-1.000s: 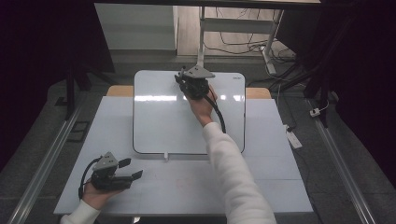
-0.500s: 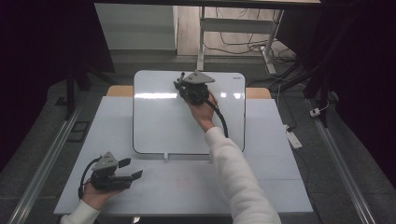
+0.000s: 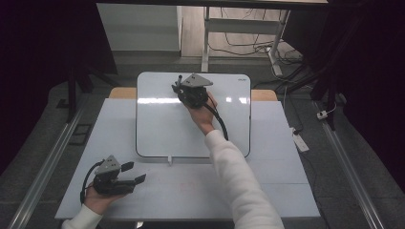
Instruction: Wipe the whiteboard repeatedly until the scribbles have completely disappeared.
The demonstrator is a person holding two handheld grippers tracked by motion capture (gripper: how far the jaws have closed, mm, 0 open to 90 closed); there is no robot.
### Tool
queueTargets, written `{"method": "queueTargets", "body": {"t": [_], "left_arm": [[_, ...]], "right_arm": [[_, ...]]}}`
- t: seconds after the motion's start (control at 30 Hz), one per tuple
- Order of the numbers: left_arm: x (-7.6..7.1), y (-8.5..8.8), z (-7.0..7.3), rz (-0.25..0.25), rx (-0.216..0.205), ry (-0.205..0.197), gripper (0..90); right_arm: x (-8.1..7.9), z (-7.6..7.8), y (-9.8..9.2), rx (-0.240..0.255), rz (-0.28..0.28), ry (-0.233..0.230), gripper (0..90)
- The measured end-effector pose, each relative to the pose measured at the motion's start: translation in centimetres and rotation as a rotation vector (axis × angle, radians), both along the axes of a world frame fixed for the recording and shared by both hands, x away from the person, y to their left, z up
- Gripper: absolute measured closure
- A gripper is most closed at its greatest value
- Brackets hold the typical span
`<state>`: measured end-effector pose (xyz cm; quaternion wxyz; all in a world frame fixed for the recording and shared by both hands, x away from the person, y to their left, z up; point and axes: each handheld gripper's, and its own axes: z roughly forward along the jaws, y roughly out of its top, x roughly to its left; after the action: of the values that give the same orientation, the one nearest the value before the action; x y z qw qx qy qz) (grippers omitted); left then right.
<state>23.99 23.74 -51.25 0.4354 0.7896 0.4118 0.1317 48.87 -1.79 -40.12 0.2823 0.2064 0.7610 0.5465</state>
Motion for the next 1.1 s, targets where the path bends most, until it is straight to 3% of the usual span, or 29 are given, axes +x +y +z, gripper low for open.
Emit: {"method": "queueTargets", "body": {"t": [0.1, 0.23, 0.37, 0.43, 0.7, 0.77, 0.87, 0.93, 1.0, 1.1], "left_arm": [[0.0, 0.2, 0.0, 0.006, -0.004, 0.001, 29.1], [0.0, 0.2, -0.1, 0.005, -0.006, 0.004, 29.1], [0.1, 0.2, -0.1, 0.006, -0.005, 0.004, 29.1], [0.1, 0.1, -0.1, 0.006, -0.003, 0.004, 29.1], [0.1, 0.2, -0.1, 0.009, -0.003, 0.006, 29.1], [0.1, 0.2, -0.1, 0.005, -0.001, 0.005, 29.1], [0.1, 0.1, -0.1, 0.005, -0.001, 0.003, 29.2], [0.1, 0.1, -0.1, 0.006, -0.001, 0.003, 29.1], [0.1, 0.1, -0.1, 0.005, 0.002, 0.003, 29.1], [-0.1, 0.1, 0.0, 0.008, -0.001, 0.000, 29.1]], "right_arm": [[1.0, 0.9, -0.4, 0.026, -0.041, -0.019, 77.8], [1.6, 1.4, -0.8, 0.080, -0.065, 0.001, 77.8], [0.3, 0.4, 0.3, 0.011, 0.013, 0.007, 77.8], [0.0, 0.1, 0.6, -0.012, 0.020, -0.004, 77.8], [2.1, 2.0, -1.1, 0.058, -0.071, -0.016, 77.7], [2.0, 2.0, -1.0, 0.042, -0.069, -0.028, 77.7], [1.5, 1.7, -0.7, 0.032, -0.035, 0.001, 77.7], [1.0, 1.2, 0.0, -0.017, 0.011, -0.006, 77.8], [1.0, 1.2, 0.3, -0.043, 0.005, -0.025, 77.7], [2.0, 2.0, -0.3, 0.032, -0.060, -0.023, 77.7]]}}
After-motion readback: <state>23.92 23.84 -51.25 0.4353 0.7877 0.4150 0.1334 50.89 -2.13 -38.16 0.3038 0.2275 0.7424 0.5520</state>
